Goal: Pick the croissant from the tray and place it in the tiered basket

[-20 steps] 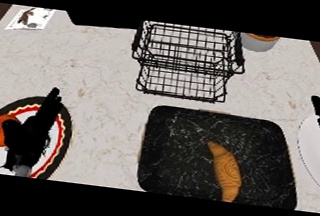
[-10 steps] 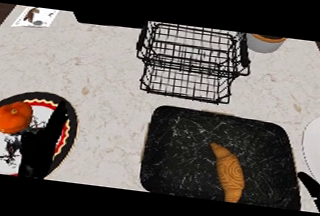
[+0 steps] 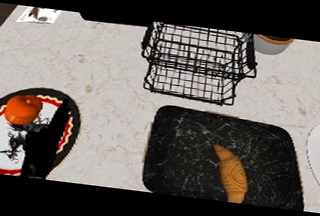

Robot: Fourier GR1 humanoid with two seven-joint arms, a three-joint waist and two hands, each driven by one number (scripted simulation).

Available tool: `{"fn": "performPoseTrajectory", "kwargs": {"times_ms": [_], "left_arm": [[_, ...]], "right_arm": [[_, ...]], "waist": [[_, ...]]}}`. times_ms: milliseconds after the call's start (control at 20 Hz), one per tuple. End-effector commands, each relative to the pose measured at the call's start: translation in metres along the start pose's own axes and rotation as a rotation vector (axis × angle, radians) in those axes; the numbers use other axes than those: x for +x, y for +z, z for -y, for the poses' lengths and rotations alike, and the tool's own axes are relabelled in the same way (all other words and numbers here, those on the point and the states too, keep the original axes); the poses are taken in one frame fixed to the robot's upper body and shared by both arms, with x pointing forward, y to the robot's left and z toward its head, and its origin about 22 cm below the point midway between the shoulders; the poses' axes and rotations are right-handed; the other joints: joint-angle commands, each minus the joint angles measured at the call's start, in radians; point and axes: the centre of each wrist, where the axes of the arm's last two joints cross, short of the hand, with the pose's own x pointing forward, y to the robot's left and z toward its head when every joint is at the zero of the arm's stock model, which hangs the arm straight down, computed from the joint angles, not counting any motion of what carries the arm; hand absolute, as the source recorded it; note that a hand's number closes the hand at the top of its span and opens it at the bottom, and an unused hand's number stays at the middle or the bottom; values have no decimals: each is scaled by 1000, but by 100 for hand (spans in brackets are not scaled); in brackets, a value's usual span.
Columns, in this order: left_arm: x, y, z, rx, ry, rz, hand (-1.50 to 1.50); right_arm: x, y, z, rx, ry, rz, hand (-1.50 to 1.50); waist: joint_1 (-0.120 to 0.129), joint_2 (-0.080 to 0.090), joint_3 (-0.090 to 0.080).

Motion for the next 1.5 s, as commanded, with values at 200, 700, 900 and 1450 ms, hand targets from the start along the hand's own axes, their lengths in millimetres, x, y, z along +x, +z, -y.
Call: {"fn": "performPoseTrajectory", "kwargs": {"times_ms": [200, 700, 900, 1450], "left_arm": [[2, -5, 11, 7, 3, -26, 0], [-3, -6, 5, -48, -18, -28, 0], [5, -11, 14, -52, -21, -9, 0], [4, -6, 0, -39, -7, -36, 0]], "right_arm": [[28, 16, 12, -59, 289, -102, -150], [45, -2, -8, -74, 442, -201, -150], [33, -9, -39, -13, 569, -298, -150], [73, -8, -121, 56, 588, -301, -150]], "waist": [[10, 2, -2], [52, 3, -3], [56, 7, 2], [55, 2, 5]]}}
